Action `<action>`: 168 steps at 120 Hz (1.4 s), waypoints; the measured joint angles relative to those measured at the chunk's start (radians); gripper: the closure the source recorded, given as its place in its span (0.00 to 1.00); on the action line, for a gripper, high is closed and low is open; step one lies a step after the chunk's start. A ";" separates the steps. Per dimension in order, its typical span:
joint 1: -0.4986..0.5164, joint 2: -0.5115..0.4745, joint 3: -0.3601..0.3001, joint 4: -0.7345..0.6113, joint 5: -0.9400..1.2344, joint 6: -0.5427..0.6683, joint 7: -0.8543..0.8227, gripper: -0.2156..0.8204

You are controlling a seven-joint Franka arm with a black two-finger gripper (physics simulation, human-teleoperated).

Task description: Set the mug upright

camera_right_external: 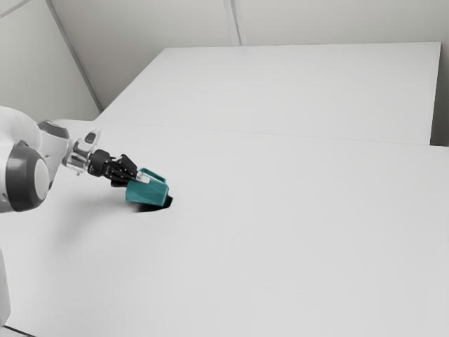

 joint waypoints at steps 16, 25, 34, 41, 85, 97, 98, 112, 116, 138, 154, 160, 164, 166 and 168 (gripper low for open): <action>-0.002 -0.024 -0.003 -0.001 -0.004 -0.001 0.004 0.94; -0.002 -0.049 -0.008 -0.004 -0.006 -0.001 0.005 0.95; -0.010 -0.080 -0.013 -0.007 -0.004 0.000 -0.001 0.95; -0.022 -0.102 -0.018 -0.006 0.008 0.003 -0.011 0.95; -0.032 -0.155 -0.161 0.080 0.402 0.163 -0.178 0.95; -0.038 -0.155 -0.207 0.106 0.550 0.228 -0.238 0.95; -0.039 -0.155 -0.211 0.107 0.561 0.234 -0.243 0.95; -0.044 -0.148 -0.255 0.111 0.707 0.302 -0.316 0.96; -0.046 -0.144 -0.264 0.110 0.742 0.321 -0.336 0.96; -0.050 -0.136 -0.332 0.104 0.923 0.410 -0.453 0.96; -0.050 -0.126 -0.341 0.100 1.002 0.441 -0.532 0.96; -0.051 -0.115 -0.342 0.101 1.018 0.449 -0.558 0.96; -0.051 -0.108 -0.342 0.102 1.026 0.453 -0.574 0.96; -0.051 -0.105 -0.342 0.102 1.029 0.455 -0.581 0.96; -0.051 -0.103 -0.342 0.103 1.032 0.457 -0.589 0.96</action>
